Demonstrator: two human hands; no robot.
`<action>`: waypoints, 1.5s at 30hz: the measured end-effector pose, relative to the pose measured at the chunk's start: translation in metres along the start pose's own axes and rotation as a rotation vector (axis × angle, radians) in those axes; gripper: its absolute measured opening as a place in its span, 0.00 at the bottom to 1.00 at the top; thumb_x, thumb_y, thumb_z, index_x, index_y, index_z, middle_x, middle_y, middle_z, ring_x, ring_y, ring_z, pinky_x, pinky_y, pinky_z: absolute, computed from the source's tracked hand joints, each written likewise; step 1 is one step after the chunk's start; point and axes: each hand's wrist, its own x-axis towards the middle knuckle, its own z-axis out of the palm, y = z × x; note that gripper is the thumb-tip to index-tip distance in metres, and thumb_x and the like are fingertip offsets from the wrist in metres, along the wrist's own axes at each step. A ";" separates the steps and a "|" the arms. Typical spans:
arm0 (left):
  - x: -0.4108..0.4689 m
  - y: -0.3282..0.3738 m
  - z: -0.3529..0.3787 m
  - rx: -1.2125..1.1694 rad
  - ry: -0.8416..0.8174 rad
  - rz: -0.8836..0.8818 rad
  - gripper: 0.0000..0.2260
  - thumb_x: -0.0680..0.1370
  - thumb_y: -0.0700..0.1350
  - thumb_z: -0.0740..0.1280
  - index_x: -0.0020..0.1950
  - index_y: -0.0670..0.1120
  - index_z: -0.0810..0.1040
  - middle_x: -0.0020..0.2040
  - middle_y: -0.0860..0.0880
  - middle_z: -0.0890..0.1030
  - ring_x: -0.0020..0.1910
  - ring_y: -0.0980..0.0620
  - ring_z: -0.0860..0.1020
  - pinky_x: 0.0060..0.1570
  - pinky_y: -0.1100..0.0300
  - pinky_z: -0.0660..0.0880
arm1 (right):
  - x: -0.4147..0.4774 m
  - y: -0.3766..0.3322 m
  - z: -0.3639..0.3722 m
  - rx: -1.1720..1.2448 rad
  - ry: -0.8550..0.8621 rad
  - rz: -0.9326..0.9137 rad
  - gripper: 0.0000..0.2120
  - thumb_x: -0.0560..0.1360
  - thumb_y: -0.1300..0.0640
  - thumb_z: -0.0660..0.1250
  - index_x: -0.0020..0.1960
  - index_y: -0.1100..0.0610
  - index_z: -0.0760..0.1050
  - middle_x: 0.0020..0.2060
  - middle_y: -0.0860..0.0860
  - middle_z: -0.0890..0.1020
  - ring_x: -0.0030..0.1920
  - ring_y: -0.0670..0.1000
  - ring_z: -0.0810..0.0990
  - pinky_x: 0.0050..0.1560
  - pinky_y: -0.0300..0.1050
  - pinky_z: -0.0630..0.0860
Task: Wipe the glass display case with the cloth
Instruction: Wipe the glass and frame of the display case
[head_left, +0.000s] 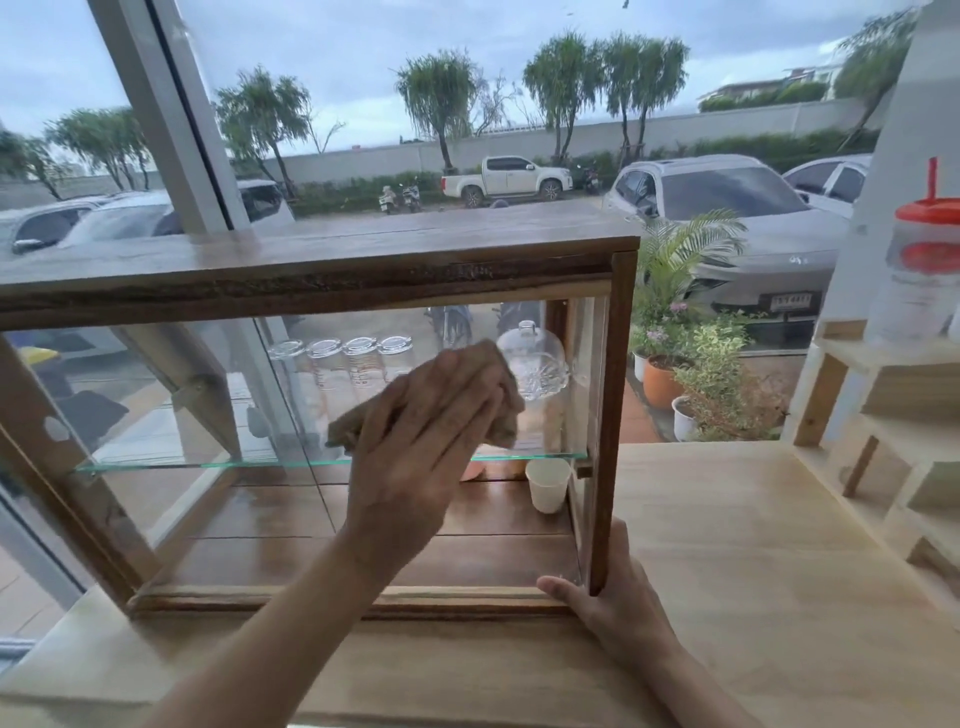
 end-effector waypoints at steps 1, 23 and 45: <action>-0.015 0.005 0.000 -0.011 -0.007 -0.024 0.17 0.85 0.38 0.51 0.72 0.42 0.70 0.74 0.46 0.68 0.75 0.43 0.64 0.66 0.41 0.67 | 0.000 0.000 0.000 0.003 -0.002 0.001 0.31 0.64 0.46 0.78 0.56 0.45 0.60 0.33 0.44 0.77 0.39 0.37 0.78 0.31 0.30 0.69; -0.020 0.015 0.007 -0.055 0.193 -0.482 0.21 0.82 0.34 0.47 0.72 0.38 0.68 0.77 0.47 0.63 0.76 0.40 0.61 0.73 0.44 0.61 | -0.005 -0.009 -0.003 0.042 -0.037 0.084 0.34 0.64 0.46 0.79 0.59 0.42 0.59 0.38 0.45 0.79 0.39 0.41 0.80 0.35 0.33 0.71; -0.019 0.011 0.007 -0.133 0.394 -0.792 0.22 0.80 0.31 0.51 0.75 0.33 0.60 0.77 0.38 0.61 0.77 0.38 0.57 0.74 0.40 0.59 | 0.001 -0.010 0.008 0.039 0.003 0.159 0.46 0.61 0.52 0.82 0.71 0.52 0.59 0.62 0.54 0.78 0.60 0.61 0.78 0.46 0.46 0.69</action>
